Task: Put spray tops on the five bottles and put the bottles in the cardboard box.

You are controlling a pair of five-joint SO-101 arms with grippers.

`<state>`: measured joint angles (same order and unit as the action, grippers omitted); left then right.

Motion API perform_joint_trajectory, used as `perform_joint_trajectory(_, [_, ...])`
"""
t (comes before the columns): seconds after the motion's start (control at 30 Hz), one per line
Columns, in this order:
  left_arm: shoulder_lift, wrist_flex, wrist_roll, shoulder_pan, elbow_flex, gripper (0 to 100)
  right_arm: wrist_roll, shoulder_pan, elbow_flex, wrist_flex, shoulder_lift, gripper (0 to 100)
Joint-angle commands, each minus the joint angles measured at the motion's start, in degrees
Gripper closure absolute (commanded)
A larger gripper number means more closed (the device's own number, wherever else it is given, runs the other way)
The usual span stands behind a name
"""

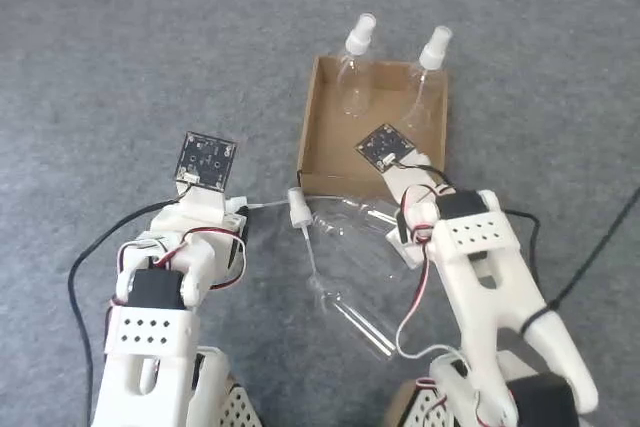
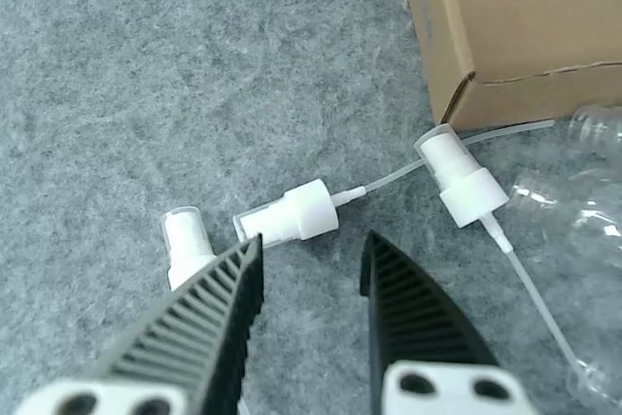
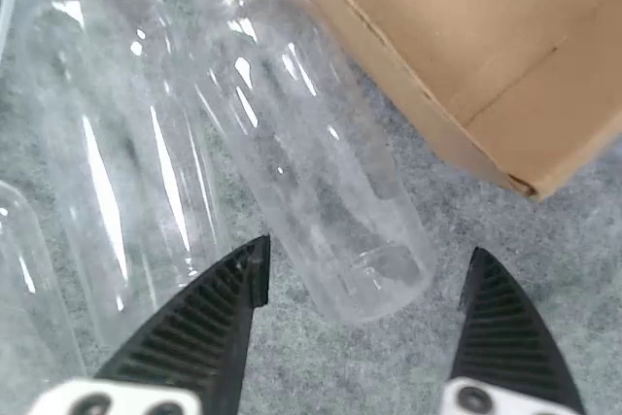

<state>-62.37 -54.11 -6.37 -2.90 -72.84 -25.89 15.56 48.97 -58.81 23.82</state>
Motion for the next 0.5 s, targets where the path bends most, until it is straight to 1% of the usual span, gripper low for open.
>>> perform_joint_trajectory(0.0, [0.18, 1.32, -0.26, -0.35, 0.04, 85, -0.53, -0.57, -1.58, 1.54, -2.51, 73.9])
perform_joint_trajectory(0.2, [0.18, 2.11, -0.26, -0.35, -0.13, 85, -0.26, -2.15, -1.58, 1.19, -4.97, 74.9])
perform_joint_trajectory(0.27, [0.18, 2.11, -0.26, -0.35, -0.13, 85, -0.44, -3.74, -1.58, 1.19, -5.32, 79.8])
perform_joint_trajectory(0.4, [0.18, 2.11, -0.26, -0.35, -0.13, 85, -0.53, -7.16, -1.58, 0.92, -4.79, 93.0])
perform_joint_trajectory(0.47, [0.18, 2.11, -0.26, -0.35, -0.13, 85, -0.62, -8.57, -1.58, 0.92, -4.7, 97.6])
